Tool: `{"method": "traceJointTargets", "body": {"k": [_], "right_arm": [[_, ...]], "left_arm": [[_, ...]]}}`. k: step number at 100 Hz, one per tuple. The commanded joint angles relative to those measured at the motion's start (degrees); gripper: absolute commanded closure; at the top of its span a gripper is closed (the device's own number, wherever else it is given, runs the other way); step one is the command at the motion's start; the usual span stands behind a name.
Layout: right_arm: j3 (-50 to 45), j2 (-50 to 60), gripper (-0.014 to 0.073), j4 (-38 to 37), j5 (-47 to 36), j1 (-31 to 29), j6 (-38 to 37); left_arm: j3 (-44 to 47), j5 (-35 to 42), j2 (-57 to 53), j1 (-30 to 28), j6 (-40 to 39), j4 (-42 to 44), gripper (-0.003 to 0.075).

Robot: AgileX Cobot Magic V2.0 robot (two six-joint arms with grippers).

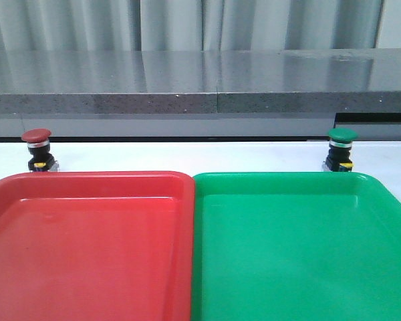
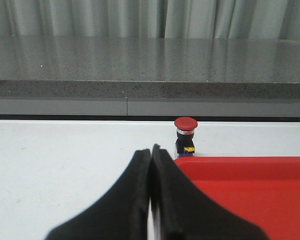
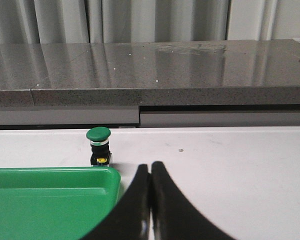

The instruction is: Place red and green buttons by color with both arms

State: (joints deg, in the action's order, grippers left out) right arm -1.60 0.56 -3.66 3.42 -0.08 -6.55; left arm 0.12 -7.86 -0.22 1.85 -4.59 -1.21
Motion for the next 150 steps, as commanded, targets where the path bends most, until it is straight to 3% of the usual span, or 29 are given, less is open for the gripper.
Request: {"method": "traceJointTargets", "body": {"k": [1, 59, 90, 120, 150], "right_arm": [[1.1, 1.0, 0.0657, -0.77, -4.31, -0.32, 0.04], [1.1, 1.0, 0.0657, -0.77, -4.31, -0.32, 0.04], [1.1, 1.0, 0.0657, -0.77, -4.31, -0.32, 0.04], [1.1, 1.0, 0.0657, -0.77, -4.25, -0.32, 0.04], [1.1, 1.0, 0.0657, -0.77, -4.25, -0.32, 0.04]], "left_arm": [[0.61, 4.8, -1.81, -0.08, 0.07, -0.08, 0.0741], [0.48, 8.38, -1.56, -0.08, 0.07, 3.94, 0.0741], [-4.13, 6.13, 5.49, -0.08, 0.07, 3.94, 0.0741], [-15.26, 3.17, 15.84, -0.08, 0.07, 0.76, 0.0741], [-30.33, -5.4, 36.96, 0.98, 0.07, -4.11, 0.0741]]}}
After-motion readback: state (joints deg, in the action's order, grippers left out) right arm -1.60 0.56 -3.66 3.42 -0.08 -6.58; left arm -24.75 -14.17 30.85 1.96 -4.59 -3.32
